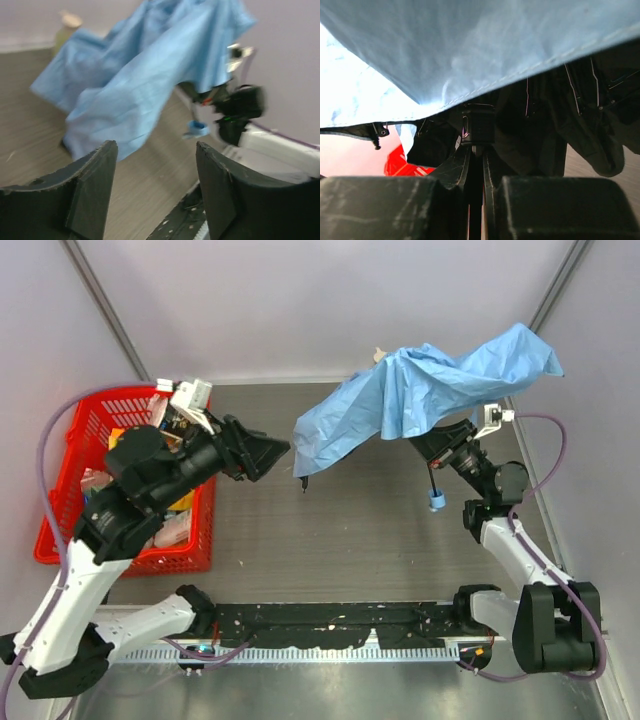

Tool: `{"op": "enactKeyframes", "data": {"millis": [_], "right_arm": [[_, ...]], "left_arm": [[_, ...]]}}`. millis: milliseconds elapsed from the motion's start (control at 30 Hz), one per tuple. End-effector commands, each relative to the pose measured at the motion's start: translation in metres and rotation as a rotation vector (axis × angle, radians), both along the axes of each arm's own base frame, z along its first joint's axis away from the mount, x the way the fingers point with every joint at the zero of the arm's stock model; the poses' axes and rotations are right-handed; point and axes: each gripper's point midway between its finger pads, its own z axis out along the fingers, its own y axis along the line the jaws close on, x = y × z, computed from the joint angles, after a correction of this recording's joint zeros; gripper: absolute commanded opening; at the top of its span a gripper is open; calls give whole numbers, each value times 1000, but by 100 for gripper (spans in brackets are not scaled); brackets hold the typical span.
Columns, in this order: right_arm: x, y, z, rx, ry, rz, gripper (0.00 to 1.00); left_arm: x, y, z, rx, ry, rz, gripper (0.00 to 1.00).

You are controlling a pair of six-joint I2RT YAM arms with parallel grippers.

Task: Put away the umbrella

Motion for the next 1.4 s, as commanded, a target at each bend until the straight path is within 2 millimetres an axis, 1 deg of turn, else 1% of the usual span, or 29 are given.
{"op": "enactKeyframes", "data": {"millis": [0,67,100,167,300,400,433,467,500,533,567,600,633,667,700,733,767,800,833,867,900,933,1000,1100,1200,1233,1267,1333,1367], "right_arm": [[-49,-7,74,53,-300,152,1],[-53,-7,75,49,-307,175,1],[-54,-6,75,41,-309,183,1],[-56,-5,74,37,-302,197,1],[-62,-4,78,34,-300,220,1],[-68,-2,81,39,-294,249,1],[-71,-2,82,44,-300,263,1],[-73,-1,82,42,-298,273,1],[-77,0,84,46,-299,290,1],[-79,1,82,38,-301,304,1],[-84,4,82,32,-304,319,1],[-87,6,79,25,-305,327,1],[-90,8,79,29,-307,334,1],[-89,8,75,32,-293,329,1],[-95,16,74,43,-291,360,1],[-95,20,69,41,-290,357,1],[-97,29,66,52,-271,378,1],[-89,34,55,38,-243,360,1],[-92,41,55,42,-244,360,1],[-84,44,45,18,-219,329,1],[-87,46,48,20,-229,317,1],[-82,46,44,1,-217,294,1],[-84,45,48,-12,-244,279,1],[-78,42,51,-33,-258,244,1],[-71,36,58,-33,-290,228,1],[-71,35,59,-34,-297,233,1],[-71,29,64,-19,-321,235,1],[-70,19,71,3,-341,251,1],[-72,16,76,34,-312,279,1]], "left_arm": [[49,15,-83,154,167,199,76],[47,2,-92,129,190,108,87],[46,-5,-93,105,187,64,89],[50,-15,-108,85,223,26,91],[66,-16,-126,55,268,39,90],[73,-22,-131,-17,239,-36,86],[74,-28,-127,-74,229,-91,85],[71,-36,-116,-140,200,-164,84],[69,-43,-110,-203,191,-220,80],[65,-50,-94,-277,146,-285,72],[61,-54,-82,-360,145,-339,65],[61,-59,-66,-412,88,-387,60],[61,-68,-60,-422,89,-428,55],[60,-78,-51,-415,82,-459,50],[59,-93,-48,-402,83,-488,47],[55,-106,-37,-403,60,-518,44],[50,-118,-30,-408,44,-541,42],[44,-132,-17,-407,23,-568,40],[41,-142,-10,-397,12,-577,39],[38,-151,-10,-377,10,-582,38],[37,-156,-11,-364,11,-579,38],[36,-157,-12,-353,12,-573,38],[39,-154,-22,-311,29,-542,42],[35,-138,-48,-200,44,-467,52],[22,-111,-69,-102,43,-392,67],[13,-96,-68,-71,11,-368,73],[11,-85,-75,-35,16,-328,77],[-1,-60,-84,34,3,-272,84],[-3,-49,-88,56,-11,-233,88]]}}
